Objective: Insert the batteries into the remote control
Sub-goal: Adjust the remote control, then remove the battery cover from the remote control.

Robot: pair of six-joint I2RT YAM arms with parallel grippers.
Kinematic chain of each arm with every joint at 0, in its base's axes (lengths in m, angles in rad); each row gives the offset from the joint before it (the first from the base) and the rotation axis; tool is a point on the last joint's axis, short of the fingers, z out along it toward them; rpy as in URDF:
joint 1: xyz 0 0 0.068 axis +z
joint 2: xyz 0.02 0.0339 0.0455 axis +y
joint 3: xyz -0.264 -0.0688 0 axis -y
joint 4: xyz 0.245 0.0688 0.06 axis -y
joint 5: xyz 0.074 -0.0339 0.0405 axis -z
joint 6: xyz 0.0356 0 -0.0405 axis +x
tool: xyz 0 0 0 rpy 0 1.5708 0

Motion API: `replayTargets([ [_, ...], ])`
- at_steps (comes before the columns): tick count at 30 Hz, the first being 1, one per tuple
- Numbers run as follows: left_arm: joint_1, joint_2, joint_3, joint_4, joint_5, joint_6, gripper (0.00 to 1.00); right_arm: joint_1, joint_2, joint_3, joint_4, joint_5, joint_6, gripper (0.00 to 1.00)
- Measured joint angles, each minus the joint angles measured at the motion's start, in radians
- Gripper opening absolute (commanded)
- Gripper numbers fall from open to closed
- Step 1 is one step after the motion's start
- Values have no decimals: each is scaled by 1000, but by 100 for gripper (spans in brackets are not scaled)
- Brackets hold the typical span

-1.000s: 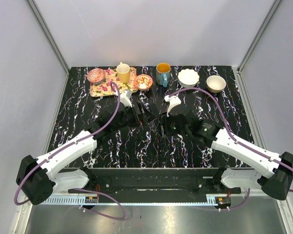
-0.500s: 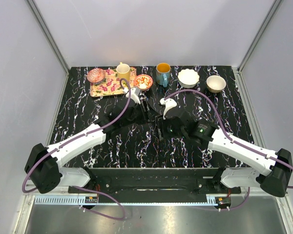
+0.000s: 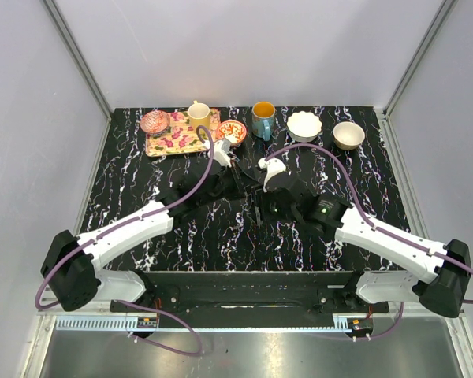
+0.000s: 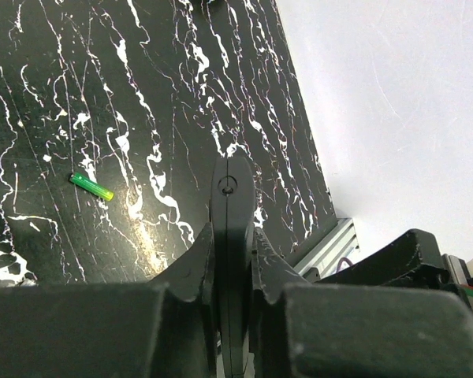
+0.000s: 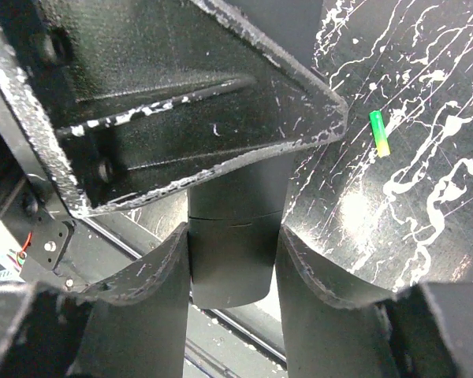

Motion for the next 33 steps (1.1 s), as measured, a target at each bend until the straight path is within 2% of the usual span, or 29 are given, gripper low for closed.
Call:
replayTargets([
  [1, -3, 0, 0, 4, -3, 1, 0, 0, 1, 0, -2, 3, 0, 25],
  [2, -4, 0, -2, 6, -3, 0, 0, 0, 0, 0, -3, 3, 1, 41],
  [5, -3, -3, -19, 28, -5, -8, 0, 0, 0, 0, -3, 4, 3, 57],
  [6, -3, -7, -27, 39, -9, -10, 0, 0, 0, 0, -5, 3, 5, 66],
  [10, 12, -37, -76, 44, -18, 6, 0, 0, -22, 0, -4, 3, 15, 82],
  [16, 104, -171, -219, 122, -71, 6, 0, 0, -117, 0, -7, -12, 24, 86],
  [21, 152, -304, -354, 304, -117, 18, 0, 0, -254, -93, 66, 2, 93, 88],
  [24, 152, -337, -415, 439, -116, 26, 0, 0, -294, -193, 161, -2, 169, 90],
  [28, 152, -338, -484, 624, -113, 32, 0, -19, -270, -290, 283, -45, 283, 91],
  [33, 152, -336, -547, 758, -112, 21, 0, -144, -234, -385, 539, -193, 449, 88],
])
